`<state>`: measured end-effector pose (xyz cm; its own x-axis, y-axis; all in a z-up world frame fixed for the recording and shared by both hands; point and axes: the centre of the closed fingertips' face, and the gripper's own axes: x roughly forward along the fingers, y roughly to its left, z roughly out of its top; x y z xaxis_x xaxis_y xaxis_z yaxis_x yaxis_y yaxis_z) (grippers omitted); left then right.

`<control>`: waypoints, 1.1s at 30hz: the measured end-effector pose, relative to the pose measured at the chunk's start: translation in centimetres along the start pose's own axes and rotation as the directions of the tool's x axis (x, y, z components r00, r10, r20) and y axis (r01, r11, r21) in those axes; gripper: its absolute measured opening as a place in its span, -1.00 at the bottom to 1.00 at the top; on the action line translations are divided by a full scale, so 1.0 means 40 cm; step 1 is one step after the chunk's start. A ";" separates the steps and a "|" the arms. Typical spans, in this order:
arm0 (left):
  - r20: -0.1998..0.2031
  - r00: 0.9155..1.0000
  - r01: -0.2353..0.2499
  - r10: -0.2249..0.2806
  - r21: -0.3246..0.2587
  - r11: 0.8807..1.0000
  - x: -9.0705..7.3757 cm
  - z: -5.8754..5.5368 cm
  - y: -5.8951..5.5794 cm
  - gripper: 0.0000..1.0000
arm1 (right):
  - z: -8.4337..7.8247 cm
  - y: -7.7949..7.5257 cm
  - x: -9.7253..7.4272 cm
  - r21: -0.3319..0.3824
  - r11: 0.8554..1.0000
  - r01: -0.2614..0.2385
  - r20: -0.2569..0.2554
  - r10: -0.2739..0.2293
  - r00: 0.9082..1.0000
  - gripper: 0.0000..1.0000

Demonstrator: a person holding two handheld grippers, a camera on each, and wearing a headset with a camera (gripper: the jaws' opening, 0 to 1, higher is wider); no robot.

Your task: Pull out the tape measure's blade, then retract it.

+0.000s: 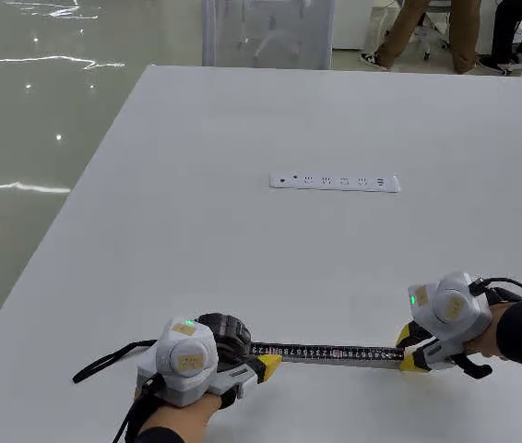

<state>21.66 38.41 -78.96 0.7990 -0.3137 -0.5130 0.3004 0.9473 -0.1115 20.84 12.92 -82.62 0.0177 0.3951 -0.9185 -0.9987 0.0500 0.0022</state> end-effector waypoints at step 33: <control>-0.039 0.987 -0.160 0.156 -0.176 0.971 0.025 0.003 0.048 0.48 | -0.003 -0.003 0.009 0.050 0.999 0.006 -0.153 0.002 0.988 -0.76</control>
<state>23.09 39.90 -79.60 0.8149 -0.1598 -0.5572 0.0723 0.9818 -0.1759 20.97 12.96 -82.99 0.0086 0.2498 -0.9683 -0.9951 0.0979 0.0164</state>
